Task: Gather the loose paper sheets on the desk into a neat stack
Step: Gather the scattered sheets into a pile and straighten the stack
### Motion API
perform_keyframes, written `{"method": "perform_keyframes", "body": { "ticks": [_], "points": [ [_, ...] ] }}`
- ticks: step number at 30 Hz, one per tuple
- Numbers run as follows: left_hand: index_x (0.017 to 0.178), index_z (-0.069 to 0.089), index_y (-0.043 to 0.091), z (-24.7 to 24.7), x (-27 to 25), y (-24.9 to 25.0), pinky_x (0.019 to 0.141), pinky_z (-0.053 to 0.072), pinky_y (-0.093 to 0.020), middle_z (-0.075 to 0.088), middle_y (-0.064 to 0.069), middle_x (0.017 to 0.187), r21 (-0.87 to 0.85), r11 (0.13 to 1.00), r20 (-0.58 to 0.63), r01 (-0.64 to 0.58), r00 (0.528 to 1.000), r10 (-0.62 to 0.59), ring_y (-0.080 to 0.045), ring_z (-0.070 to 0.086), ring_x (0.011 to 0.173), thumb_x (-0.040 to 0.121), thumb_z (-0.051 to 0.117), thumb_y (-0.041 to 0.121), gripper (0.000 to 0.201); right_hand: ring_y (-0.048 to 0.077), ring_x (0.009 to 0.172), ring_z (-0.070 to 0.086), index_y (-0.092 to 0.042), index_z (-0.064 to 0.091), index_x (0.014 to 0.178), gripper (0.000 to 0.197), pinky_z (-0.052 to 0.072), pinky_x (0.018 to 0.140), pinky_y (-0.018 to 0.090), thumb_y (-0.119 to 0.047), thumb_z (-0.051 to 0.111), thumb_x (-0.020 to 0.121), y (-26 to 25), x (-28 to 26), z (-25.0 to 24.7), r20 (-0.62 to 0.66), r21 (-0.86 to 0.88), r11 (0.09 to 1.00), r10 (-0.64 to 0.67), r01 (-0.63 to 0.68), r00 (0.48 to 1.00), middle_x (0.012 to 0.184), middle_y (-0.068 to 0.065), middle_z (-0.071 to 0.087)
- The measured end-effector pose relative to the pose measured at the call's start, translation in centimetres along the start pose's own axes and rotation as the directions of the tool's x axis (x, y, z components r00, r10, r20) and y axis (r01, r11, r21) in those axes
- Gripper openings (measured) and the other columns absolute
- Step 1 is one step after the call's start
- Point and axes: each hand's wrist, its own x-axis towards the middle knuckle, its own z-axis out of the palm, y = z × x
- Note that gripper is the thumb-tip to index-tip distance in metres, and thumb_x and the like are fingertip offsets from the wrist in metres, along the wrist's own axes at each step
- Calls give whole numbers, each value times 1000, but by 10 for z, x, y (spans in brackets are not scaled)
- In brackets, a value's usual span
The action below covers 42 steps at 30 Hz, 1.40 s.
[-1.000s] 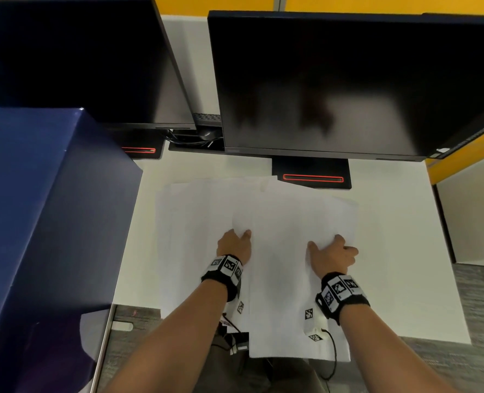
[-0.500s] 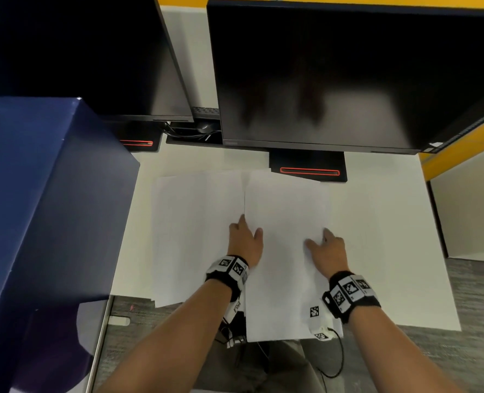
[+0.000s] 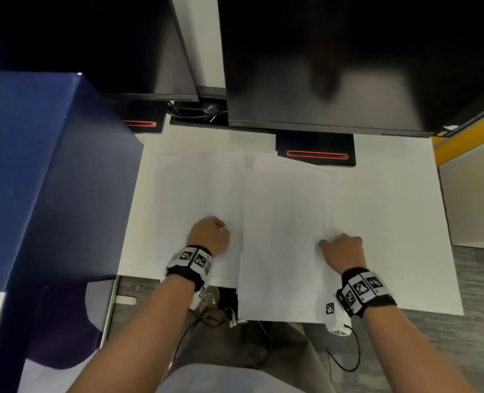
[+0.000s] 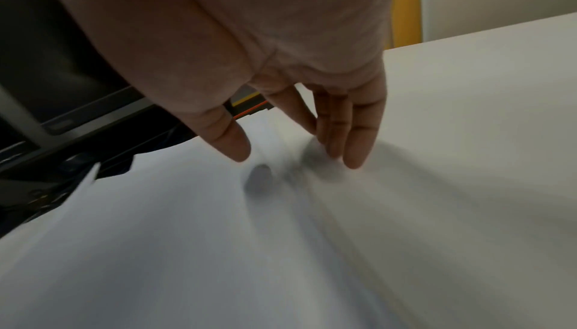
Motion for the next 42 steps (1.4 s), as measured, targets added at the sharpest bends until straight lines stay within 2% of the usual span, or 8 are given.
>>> {"method": "perform_keyframes", "body": {
  "ticks": [3, 7, 13, 20, 25, 32, 37, 42],
  "points": [
    [141, 43, 12, -26, 25, -24, 103, 39, -44, 45, -16, 137, -23, 986, -300, 166, 940, -165, -34, 43, 126, 77, 66, 54, 80, 43, 124, 43, 1, 40, 139, 69, 42, 101, 46, -41, 58, 87, -4, 13, -16, -64, 150, 987, 71, -61, 995, 137, 23, 34],
    [141, 32, 5, -38, 45, -23, 103, 39, -53, 35, -17, 139, -164, 928, -287, 336, 883, -370, -35, 31, 131, 56, 74, 72, 116, 43, 127, 41, -5, 35, 144, 84, 41, 106, 47, -50, 67, 81, -21, 28, -14, -109, 266, 964, 40, -10, 993, 143, 20, 28],
    [139, 38, 5, -35, 56, -16, 95, 49, -39, 53, -15, 135, -346, 890, -113, 299, 928, -355, -35, 55, 121, 69, 77, 57, 96, 41, 129, 32, -17, 23, 149, 102, 36, 103, 52, -58, 74, 71, -49, 21, 7, -144, 42, 998, -35, 42, 989, 143, 19, 28],
    [123, 65, 15, -27, 54, -14, 81, 51, -29, 66, -9, 114, -235, 972, -411, -12, 907, -88, -27, 65, 101, 91, 61, 38, 40, 38, 125, 34, -16, 17, 152, 108, 39, 102, 49, -62, 72, 70, -53, 23, 18, -183, -149, 989, -49, 22, 982, 144, 16, 27],
    [131, 57, 10, -15, 56, -3, 94, 50, -31, 66, -6, 126, -368, 930, -184, 20, 979, -93, -26, 63, 113, 82, 67, 49, 64, 38, 127, 33, -16, 17, 152, 108, 37, 104, 49, -63, 70, 72, -54, 21, 19, -176, -165, 986, -65, 36, 982, 146, 16, 26],
    [118, 63, 18, -36, 70, -6, 80, 45, -22, 67, 2, 101, -502, 865, -195, 27, 970, -144, -23, 66, 104, 86, 69, 37, 38, 42, 133, 28, -10, 20, 152, 91, 34, 108, 54, -42, 69, 82, -41, 30, 8, -253, 240, 971, 49, 14, 966, 150, 20, 24],
    [152, 21, 5, -19, 55, 22, 112, 25, -27, 32, -12, 156, -433, 901, -61, 38, 996, -71, -27, 33, 142, 103, 42, 35, 61, 41, 130, 33, -5, 30, 145, 79, 37, 105, 52, -41, 65, 84, -67, 36, 10, -161, 263, 963, 106, -61, 981, 146, 20, 28],
    [153, 19, 6, -3, 42, 51, 105, 26, -20, 37, -12, 153, -553, 830, -118, -80, 993, 17, -26, 38, 138, 104, 38, 33, 59, 39, 127, 44, -13, 29, 148, 76, 41, 105, 47, -36, 62, 84, -65, 43, 3, -121, 360, 915, -147, 181, 982, 138, 18, 40]
  ]
}}
